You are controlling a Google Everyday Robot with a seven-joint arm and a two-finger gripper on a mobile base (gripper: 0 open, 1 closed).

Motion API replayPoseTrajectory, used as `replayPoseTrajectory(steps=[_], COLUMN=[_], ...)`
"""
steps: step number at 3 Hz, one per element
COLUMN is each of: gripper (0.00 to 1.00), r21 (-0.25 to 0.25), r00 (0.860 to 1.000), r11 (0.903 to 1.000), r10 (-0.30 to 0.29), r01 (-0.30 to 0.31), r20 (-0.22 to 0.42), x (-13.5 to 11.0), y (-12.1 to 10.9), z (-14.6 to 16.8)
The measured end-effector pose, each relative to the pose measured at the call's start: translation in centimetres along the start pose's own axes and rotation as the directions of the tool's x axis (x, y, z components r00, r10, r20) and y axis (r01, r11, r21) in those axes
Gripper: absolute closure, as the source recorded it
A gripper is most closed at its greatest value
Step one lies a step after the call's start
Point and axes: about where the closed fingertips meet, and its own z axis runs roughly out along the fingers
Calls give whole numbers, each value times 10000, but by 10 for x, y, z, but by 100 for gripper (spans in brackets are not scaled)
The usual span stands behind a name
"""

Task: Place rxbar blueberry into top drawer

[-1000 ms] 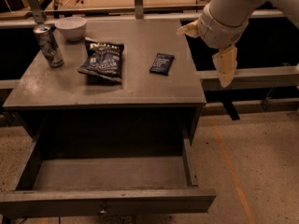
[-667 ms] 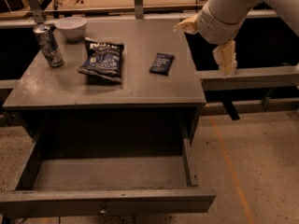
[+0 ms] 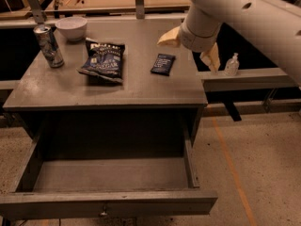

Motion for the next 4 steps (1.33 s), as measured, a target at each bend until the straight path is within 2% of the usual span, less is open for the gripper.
replayPoseTrajectory(steps=[1, 2, 3, 4], gripper=[0, 0, 0, 0], r21=[-373, -382, 0, 323], r00=[9991, 9991, 9964, 9894], r11=[9991, 9989, 9965, 9890], r10=[-217, -298, -839, -1449], r01=[204, 287, 839, 1447], r20=[-352, -290, -107, 55], x=[6, 10, 14, 13], y=[7, -8, -32, -54], z=[8, 19, 26, 33])
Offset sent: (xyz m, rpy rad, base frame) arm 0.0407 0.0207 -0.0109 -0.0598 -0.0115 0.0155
